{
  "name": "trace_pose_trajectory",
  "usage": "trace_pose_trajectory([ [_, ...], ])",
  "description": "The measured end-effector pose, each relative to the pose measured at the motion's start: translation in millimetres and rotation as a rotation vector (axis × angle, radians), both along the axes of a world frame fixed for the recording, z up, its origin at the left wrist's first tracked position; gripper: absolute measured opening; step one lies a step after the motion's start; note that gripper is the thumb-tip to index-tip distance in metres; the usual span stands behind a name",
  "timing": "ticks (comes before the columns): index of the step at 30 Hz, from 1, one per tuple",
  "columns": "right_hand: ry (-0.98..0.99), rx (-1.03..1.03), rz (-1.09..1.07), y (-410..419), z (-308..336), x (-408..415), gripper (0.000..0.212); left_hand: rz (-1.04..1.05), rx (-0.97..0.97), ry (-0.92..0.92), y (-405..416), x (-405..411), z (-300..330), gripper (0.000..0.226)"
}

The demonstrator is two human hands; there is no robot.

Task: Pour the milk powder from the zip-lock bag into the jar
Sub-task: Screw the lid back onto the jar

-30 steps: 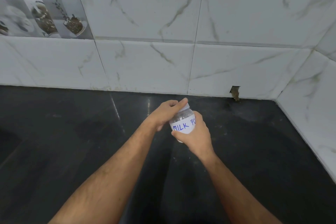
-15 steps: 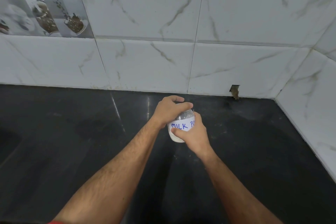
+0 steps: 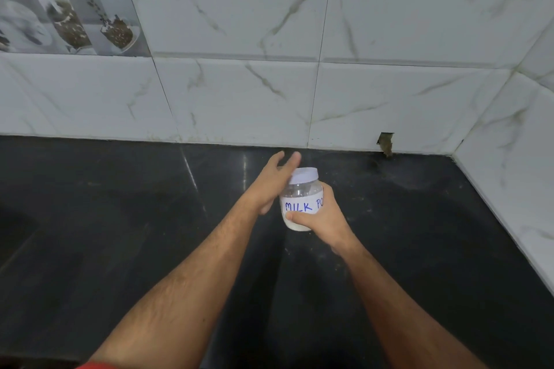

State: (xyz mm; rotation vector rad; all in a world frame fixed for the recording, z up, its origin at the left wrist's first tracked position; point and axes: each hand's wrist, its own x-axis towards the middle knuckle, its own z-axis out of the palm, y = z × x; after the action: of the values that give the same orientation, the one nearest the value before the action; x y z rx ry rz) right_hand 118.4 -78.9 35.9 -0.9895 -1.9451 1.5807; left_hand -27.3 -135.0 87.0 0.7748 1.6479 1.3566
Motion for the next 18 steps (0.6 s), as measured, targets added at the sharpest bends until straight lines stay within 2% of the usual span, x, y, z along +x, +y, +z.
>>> trace_pose_trajectory([
  [2, 0.024, -0.030, -0.041, 6, -5, 6, 0.096, 0.032, -0.021, -0.050, -4, 0, -16, 0.087],
  [5, 0.010, -0.074, -0.067, 14, -12, 13, 0.093, -0.025, -0.071, -0.033, -15, 6, -36, 0.056],
  [9, -0.082, -0.098, 0.006, 26, -23, 23, 0.086, -0.071, -0.085, -0.010, -15, 12, -51, 0.033],
  [13, -0.244, -0.035, 0.122, 49, -29, 34, 0.089, -0.137, -0.142, 0.145, -10, 6, -66, 0.031],
  [18, -0.357, 0.121, 0.140, 76, -24, 18, 0.091, -0.150, -0.156, 0.281, 10, -2, -70, 0.039],
])
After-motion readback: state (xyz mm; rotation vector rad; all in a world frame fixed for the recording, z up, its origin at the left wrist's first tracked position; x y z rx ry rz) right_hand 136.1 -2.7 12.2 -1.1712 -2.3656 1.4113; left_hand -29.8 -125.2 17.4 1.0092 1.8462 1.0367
